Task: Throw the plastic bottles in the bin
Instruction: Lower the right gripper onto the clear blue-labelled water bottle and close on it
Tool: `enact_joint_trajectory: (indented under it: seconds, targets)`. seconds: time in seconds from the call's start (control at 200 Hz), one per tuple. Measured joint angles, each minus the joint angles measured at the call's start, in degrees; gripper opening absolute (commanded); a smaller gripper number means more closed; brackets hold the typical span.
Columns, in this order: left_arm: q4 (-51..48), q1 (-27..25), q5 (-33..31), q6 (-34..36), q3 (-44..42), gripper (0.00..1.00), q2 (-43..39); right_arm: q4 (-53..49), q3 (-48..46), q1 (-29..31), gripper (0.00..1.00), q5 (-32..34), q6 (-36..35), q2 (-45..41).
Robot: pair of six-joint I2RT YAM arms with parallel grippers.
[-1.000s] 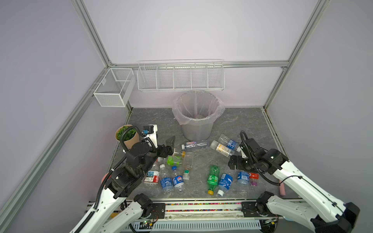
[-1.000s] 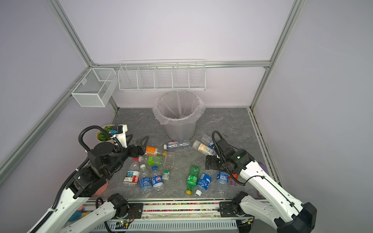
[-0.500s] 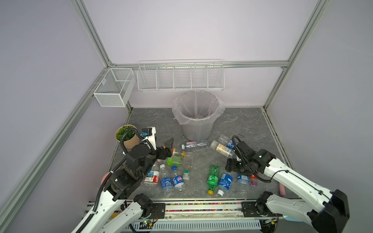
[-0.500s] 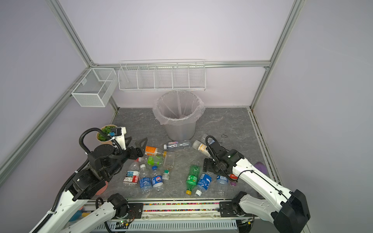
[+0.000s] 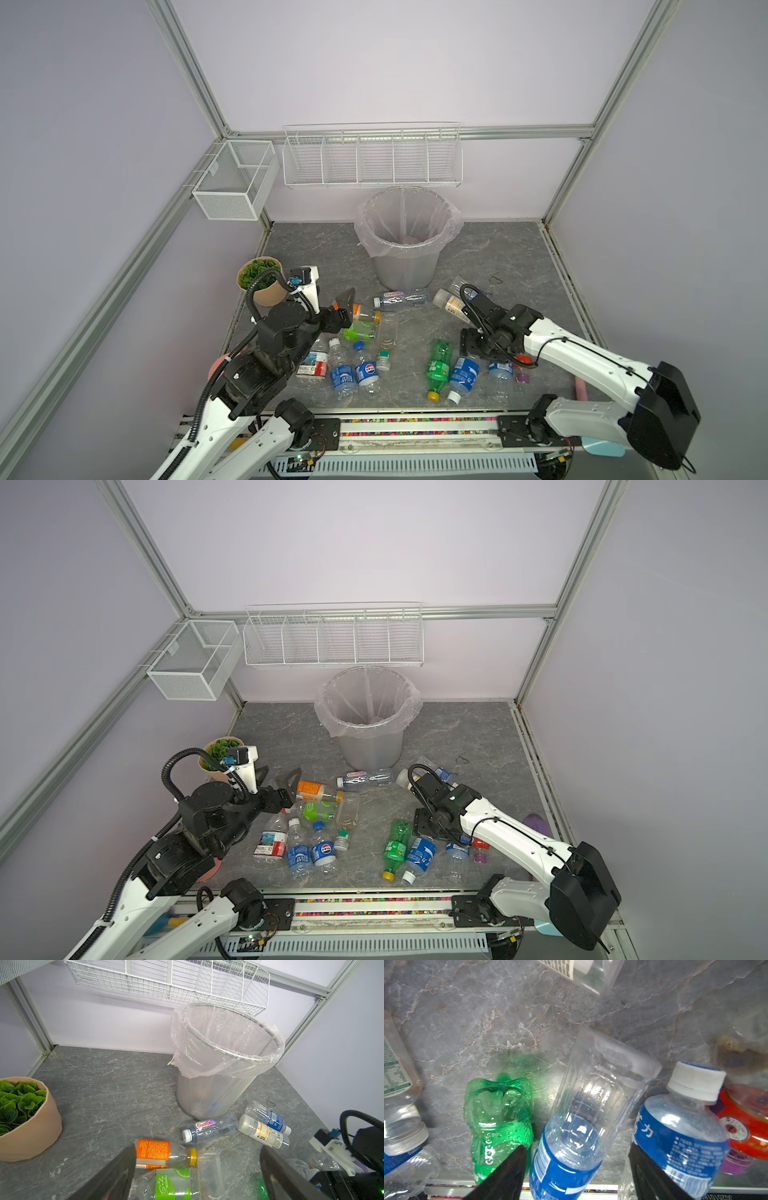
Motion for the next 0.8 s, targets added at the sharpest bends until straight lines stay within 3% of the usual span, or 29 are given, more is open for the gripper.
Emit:
enact_joint_trajectory:
  seconds: [0.8]
  targets:
    - [-1.2,0.0,-0.9,0.0,-0.3,0.92,-0.6,5.2,-1.2,1.5,0.68,3.0,1.1,10.3]
